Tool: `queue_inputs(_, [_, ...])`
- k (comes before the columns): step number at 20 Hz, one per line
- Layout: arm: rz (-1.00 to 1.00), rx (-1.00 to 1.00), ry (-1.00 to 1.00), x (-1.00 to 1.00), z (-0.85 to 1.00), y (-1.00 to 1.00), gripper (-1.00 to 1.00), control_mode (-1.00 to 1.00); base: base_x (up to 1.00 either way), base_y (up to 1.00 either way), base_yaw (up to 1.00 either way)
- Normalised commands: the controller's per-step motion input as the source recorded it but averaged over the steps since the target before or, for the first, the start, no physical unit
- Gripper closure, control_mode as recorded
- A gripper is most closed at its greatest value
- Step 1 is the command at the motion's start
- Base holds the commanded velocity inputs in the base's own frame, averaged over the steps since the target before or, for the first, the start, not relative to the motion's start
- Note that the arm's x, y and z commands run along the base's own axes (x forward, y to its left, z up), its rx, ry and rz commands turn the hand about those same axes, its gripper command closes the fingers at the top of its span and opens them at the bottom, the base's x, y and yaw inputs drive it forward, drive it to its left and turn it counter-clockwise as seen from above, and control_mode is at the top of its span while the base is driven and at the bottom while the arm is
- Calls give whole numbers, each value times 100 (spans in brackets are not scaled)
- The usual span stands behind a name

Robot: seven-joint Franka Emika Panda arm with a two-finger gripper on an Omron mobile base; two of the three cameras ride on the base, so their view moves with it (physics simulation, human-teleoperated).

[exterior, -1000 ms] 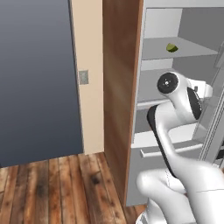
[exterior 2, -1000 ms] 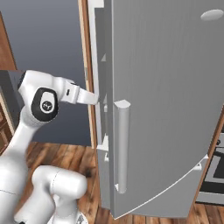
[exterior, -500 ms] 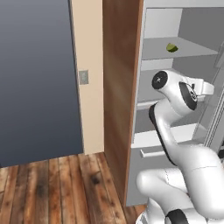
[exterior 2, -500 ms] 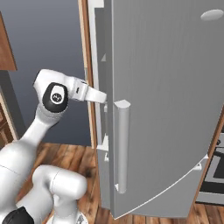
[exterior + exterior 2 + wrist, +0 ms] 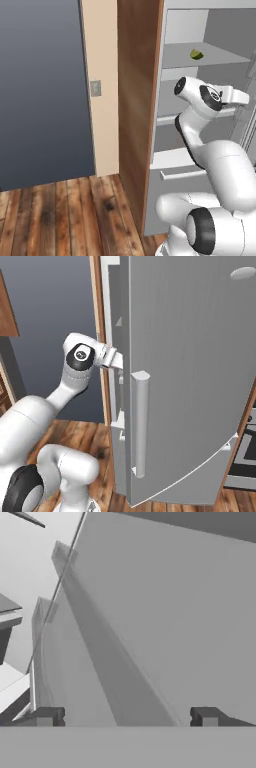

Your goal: There is a bowl on the dining counter. Grab a lemon wedge from the fridge and place it in the bowl. Then get the liquor bottle and glass cup from the cabinet and place them next to the bowl.

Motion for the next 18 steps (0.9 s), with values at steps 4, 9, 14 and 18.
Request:
queue_inputs(4, [-19,-9,5,-4,-29,-78,-100,-100,0,0,0])
queue_inputs(9, [-22,-5,5,-40,-34,-100,-100,-100,0,0,0])
queue_inputs(14, [-21,-2,2,-80,-29,-100,-100,-100,0,0,0])
queue_inputs(18, [-13,0,0,-98,-28,-100,-100,-100,0,0,0])
